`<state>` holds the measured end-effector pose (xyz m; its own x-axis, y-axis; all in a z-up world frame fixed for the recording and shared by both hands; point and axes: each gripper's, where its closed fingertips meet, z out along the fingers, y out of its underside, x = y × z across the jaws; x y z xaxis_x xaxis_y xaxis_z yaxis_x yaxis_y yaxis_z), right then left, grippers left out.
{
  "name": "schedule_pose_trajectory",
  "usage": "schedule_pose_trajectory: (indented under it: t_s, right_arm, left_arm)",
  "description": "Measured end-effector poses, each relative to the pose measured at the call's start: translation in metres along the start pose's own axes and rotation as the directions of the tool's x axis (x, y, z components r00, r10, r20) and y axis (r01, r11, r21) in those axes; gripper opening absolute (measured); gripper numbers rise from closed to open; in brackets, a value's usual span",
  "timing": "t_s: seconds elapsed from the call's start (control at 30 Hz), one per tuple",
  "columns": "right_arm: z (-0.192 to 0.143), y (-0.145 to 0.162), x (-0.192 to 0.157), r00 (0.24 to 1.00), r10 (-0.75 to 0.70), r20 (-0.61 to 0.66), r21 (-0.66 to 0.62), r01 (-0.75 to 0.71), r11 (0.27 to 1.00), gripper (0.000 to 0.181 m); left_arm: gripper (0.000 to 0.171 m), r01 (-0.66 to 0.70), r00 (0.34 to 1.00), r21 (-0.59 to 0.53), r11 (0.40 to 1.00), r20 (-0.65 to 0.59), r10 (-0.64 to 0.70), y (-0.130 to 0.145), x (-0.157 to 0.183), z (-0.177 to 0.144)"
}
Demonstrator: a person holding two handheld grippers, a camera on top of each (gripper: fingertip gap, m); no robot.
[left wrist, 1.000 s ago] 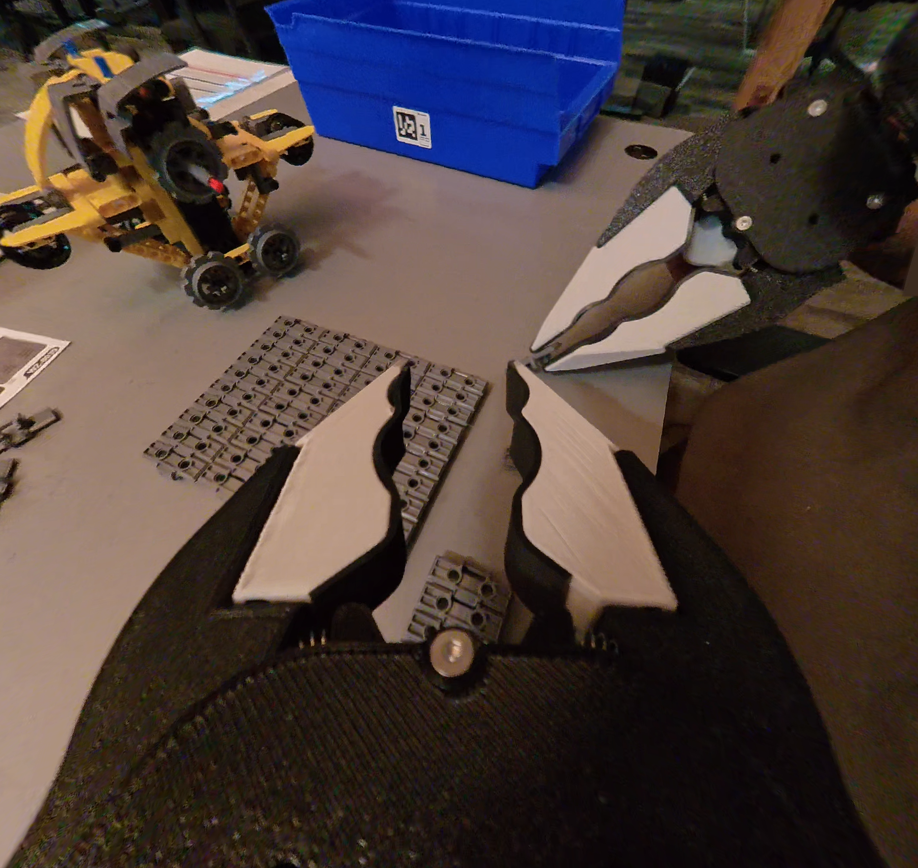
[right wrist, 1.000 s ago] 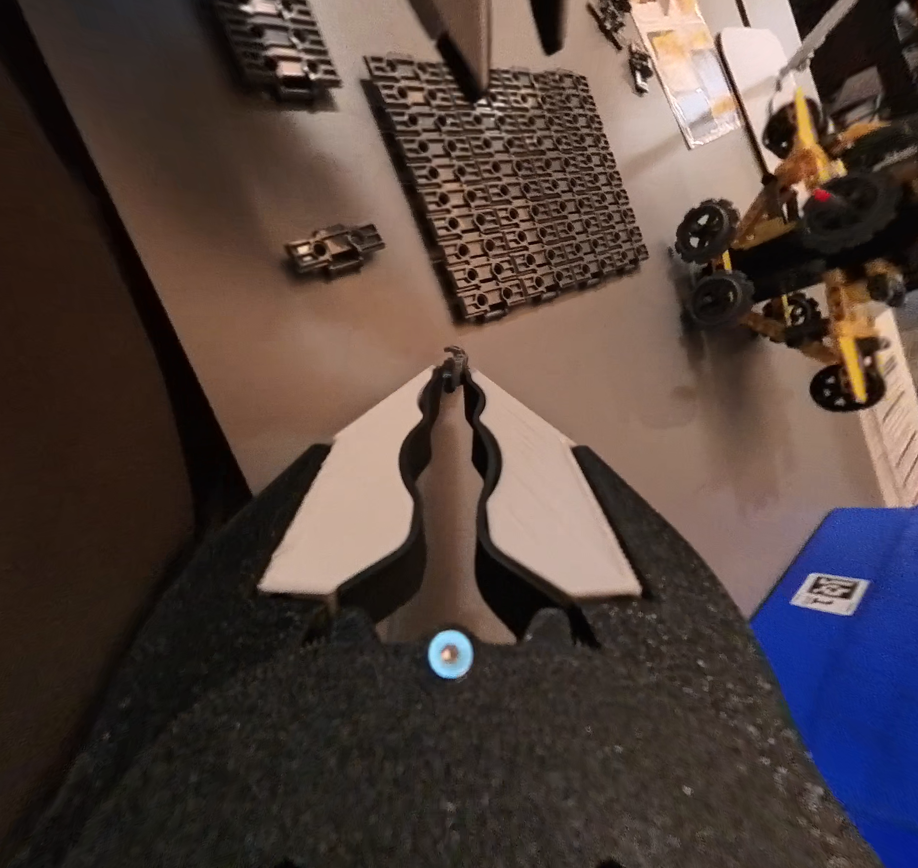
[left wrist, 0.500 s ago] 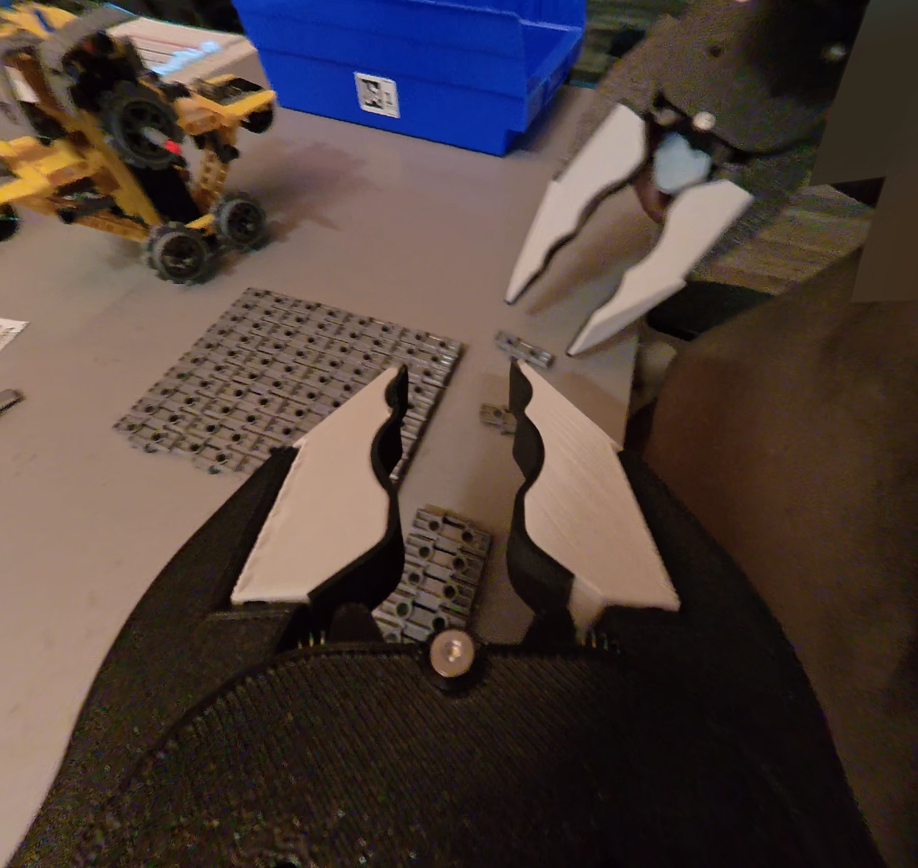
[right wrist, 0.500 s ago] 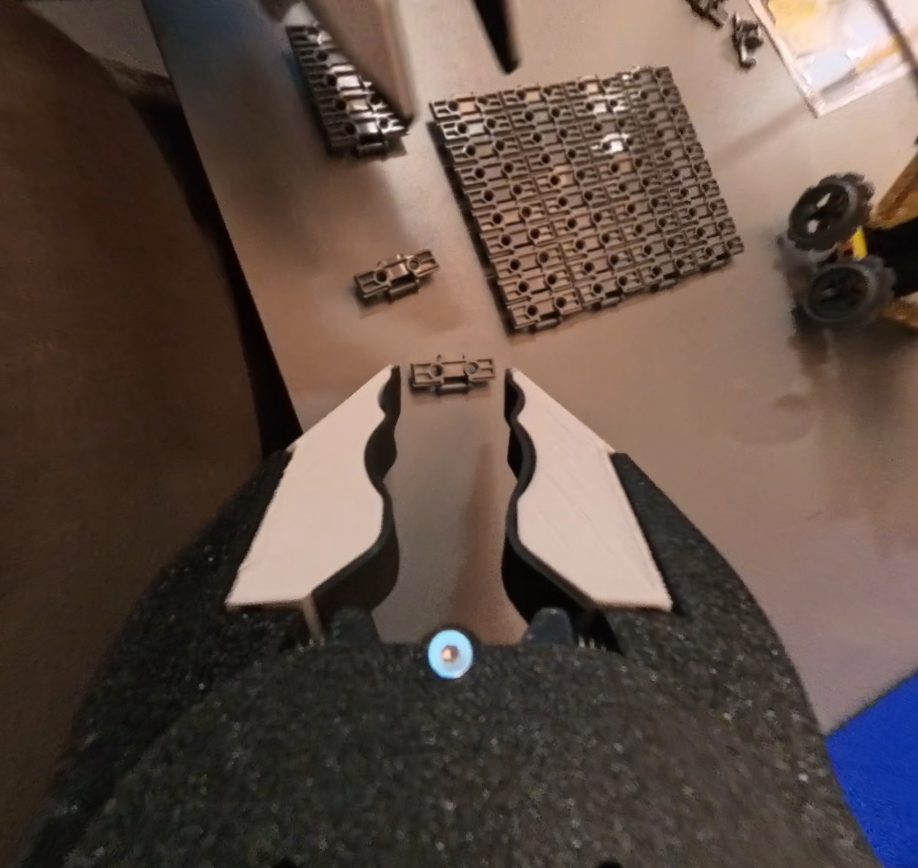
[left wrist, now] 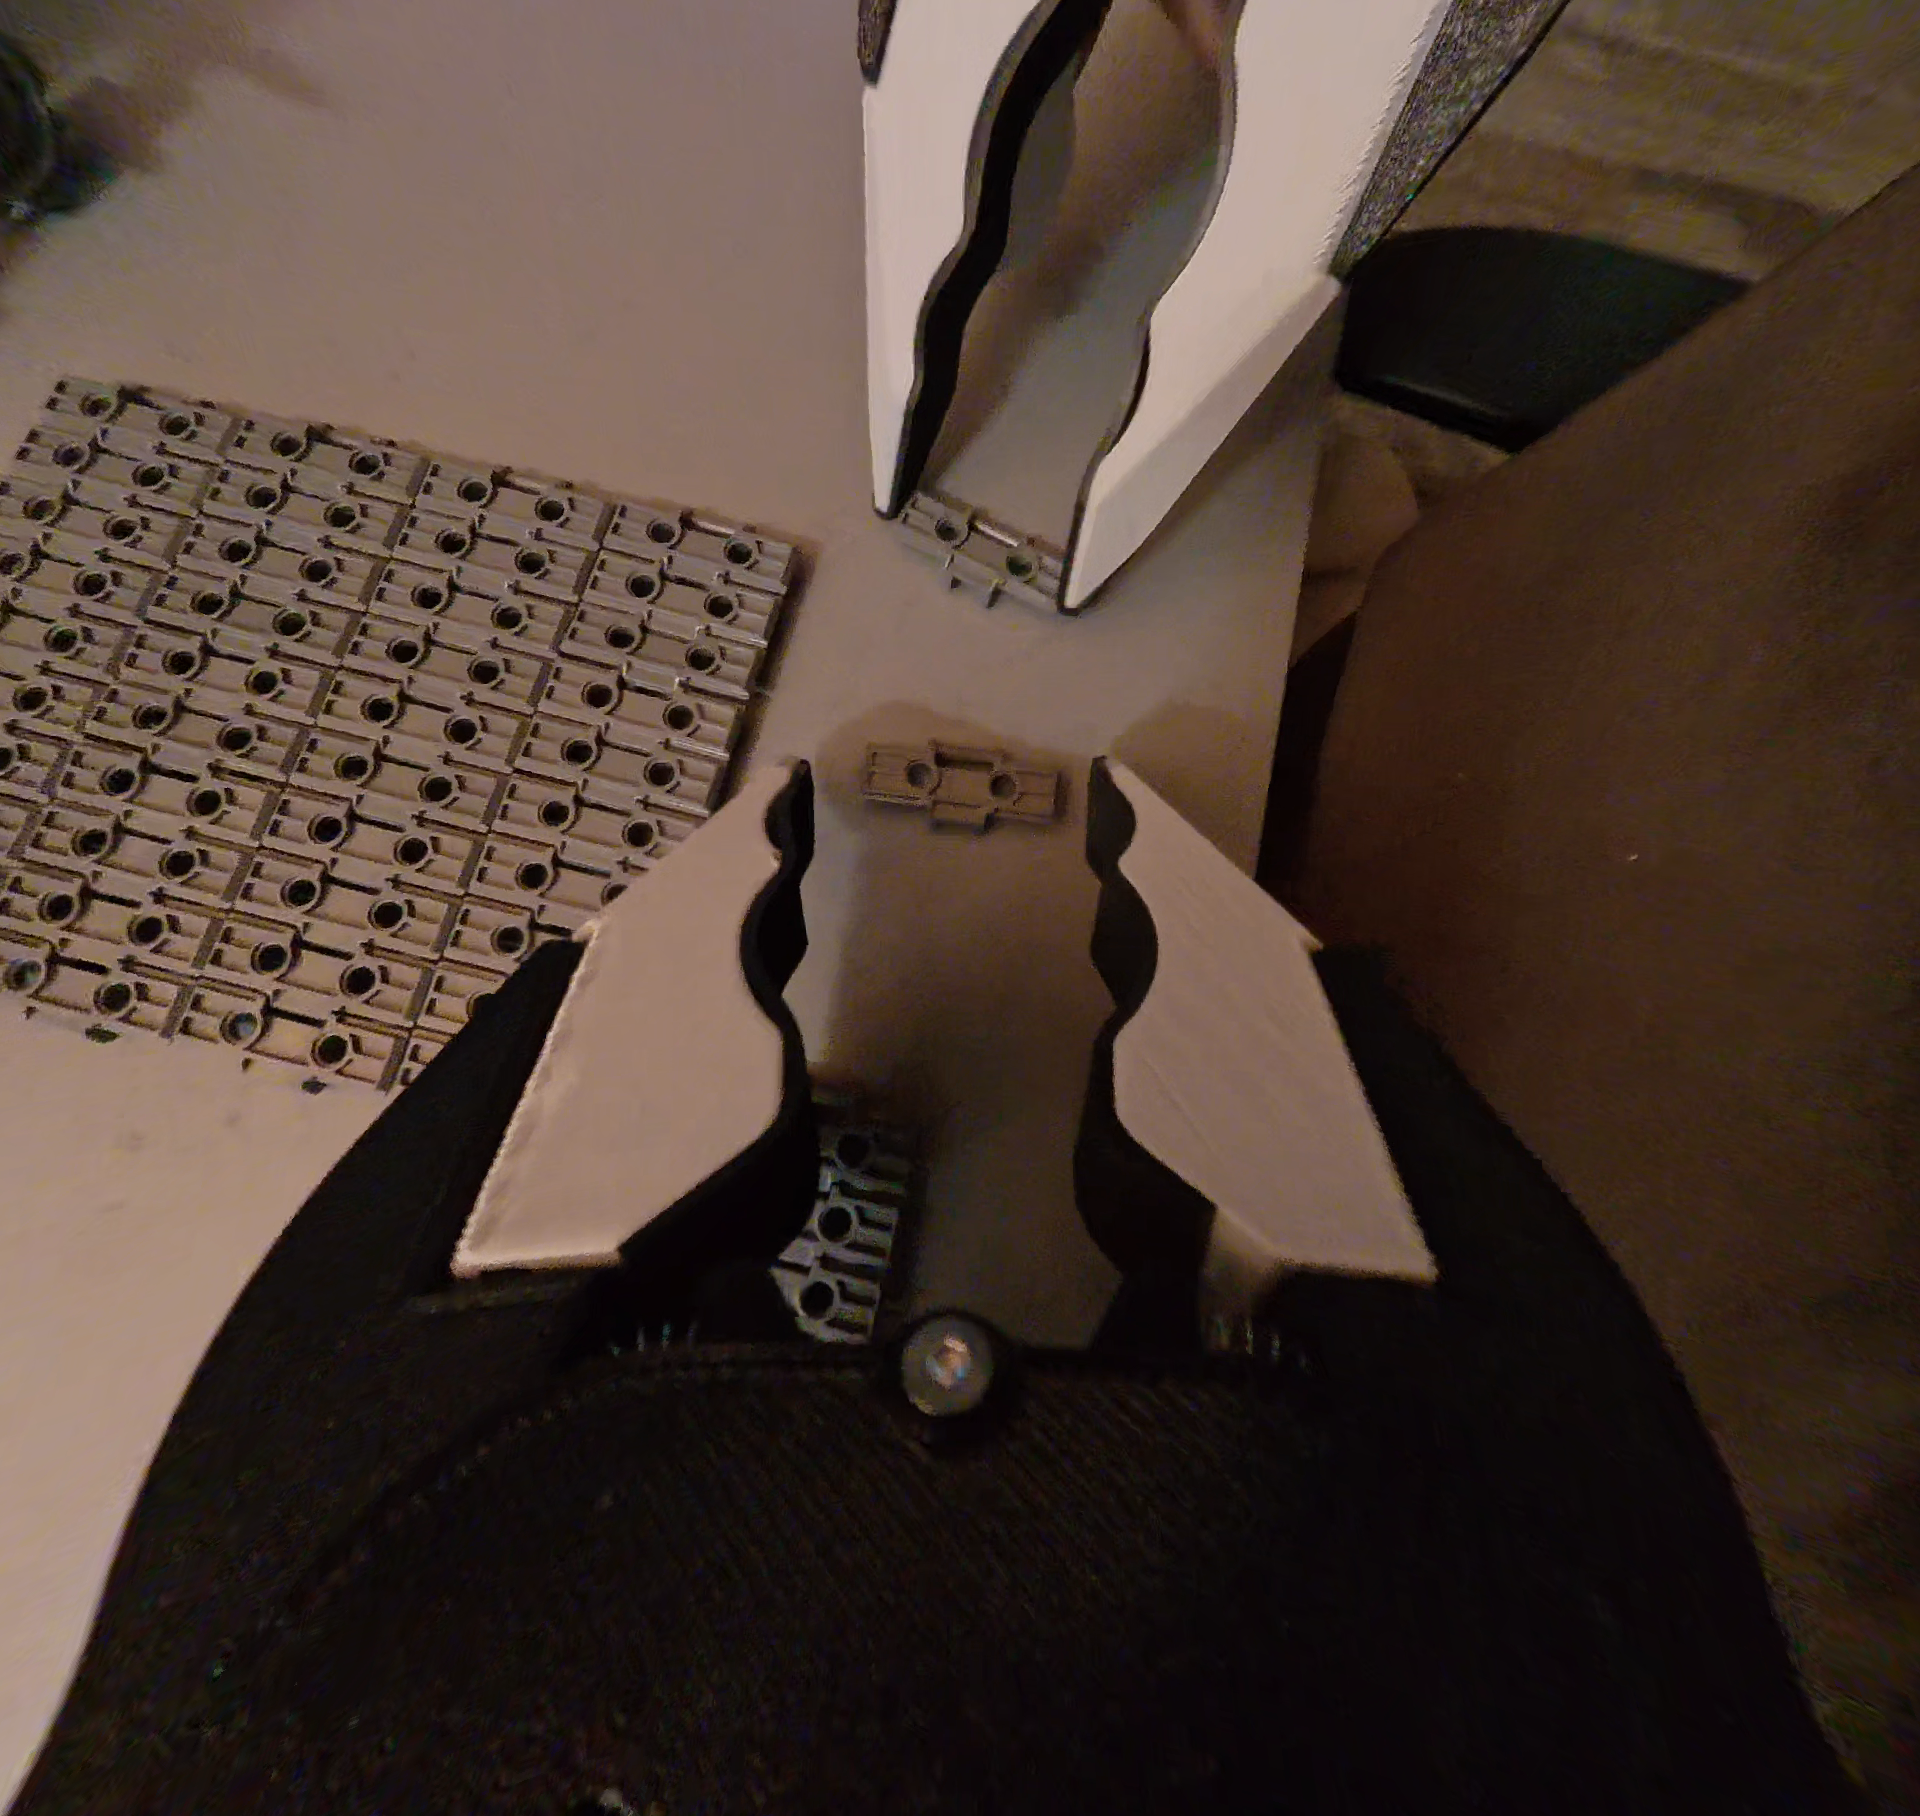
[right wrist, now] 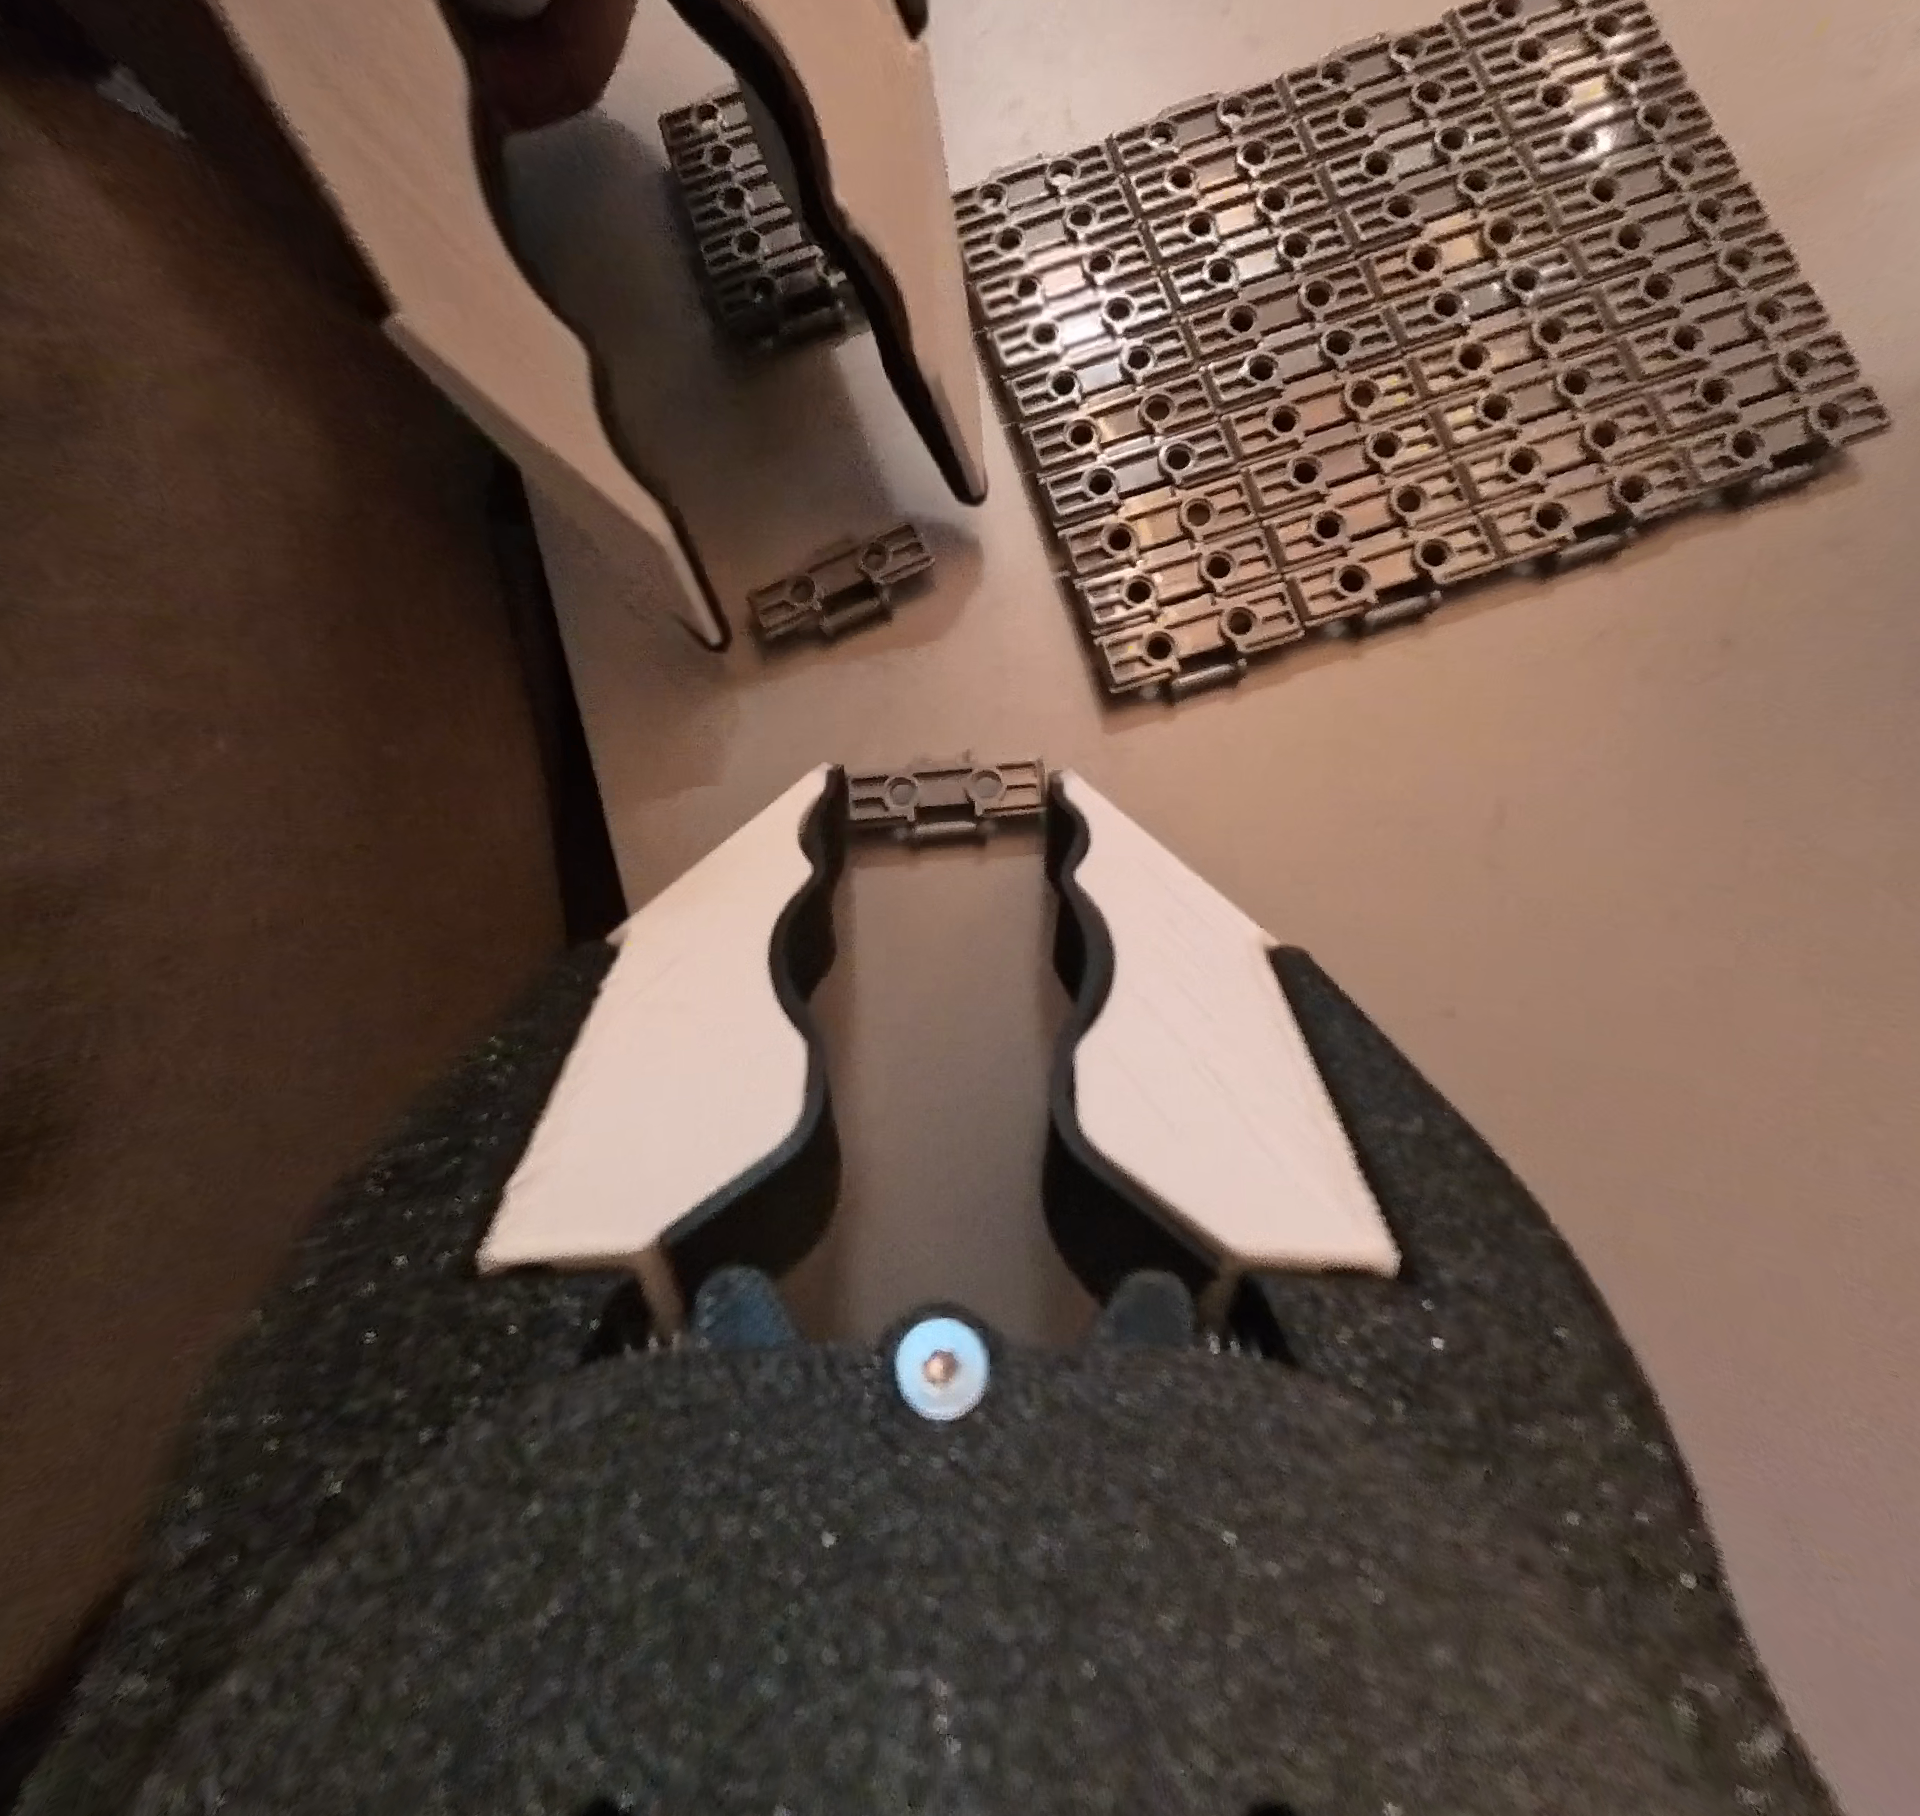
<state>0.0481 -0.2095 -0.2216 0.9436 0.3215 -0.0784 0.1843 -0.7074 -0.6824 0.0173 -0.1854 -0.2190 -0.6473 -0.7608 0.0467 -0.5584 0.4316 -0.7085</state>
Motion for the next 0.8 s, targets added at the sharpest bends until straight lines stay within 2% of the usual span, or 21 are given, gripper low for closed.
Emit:
schedule_pose_trajectory:
  t_s: [0.17,0.3,0.63,0.7,0.8]
  right_arm:
    - [0.003,-0.016,-0.011,0.998,-0.038,0.056,0.072,0.034,0.997,0.037]
    - [0.013,-0.023,-0.019,0.989,-0.119,0.090,0.077,0.113,0.991,0.037]
    - [0.018,-0.026,-0.022,0.974,-0.157,0.160,0.076,0.147,0.986,0.037]
    - [0.016,-0.027,-0.020,0.974,-0.162,0.156,0.087,0.150,0.985,0.015]
    - [0.016,-0.027,-0.019,0.973,-0.163,0.163,0.088,0.150,0.985,0.014]
  left_arm:
    - [0.041,-0.029,1.000,-0.018,0.999,-0.005,0.029,0.005,0.002,0.002]
    - [0.037,-0.050,0.999,-0.019,0.999,-0.012,0.050,0.005,0.004,0.000]
    - [0.037,-0.089,0.996,-0.026,0.996,-0.023,0.089,0.007,0.005,0.000]
    - [0.037,-0.090,0.996,-0.024,0.996,-0.029,0.090,0.007,0.005,0.000]
    - [0.037,-0.094,0.995,-0.023,0.995,-0.029,0.094,0.007,0.005,0.001]
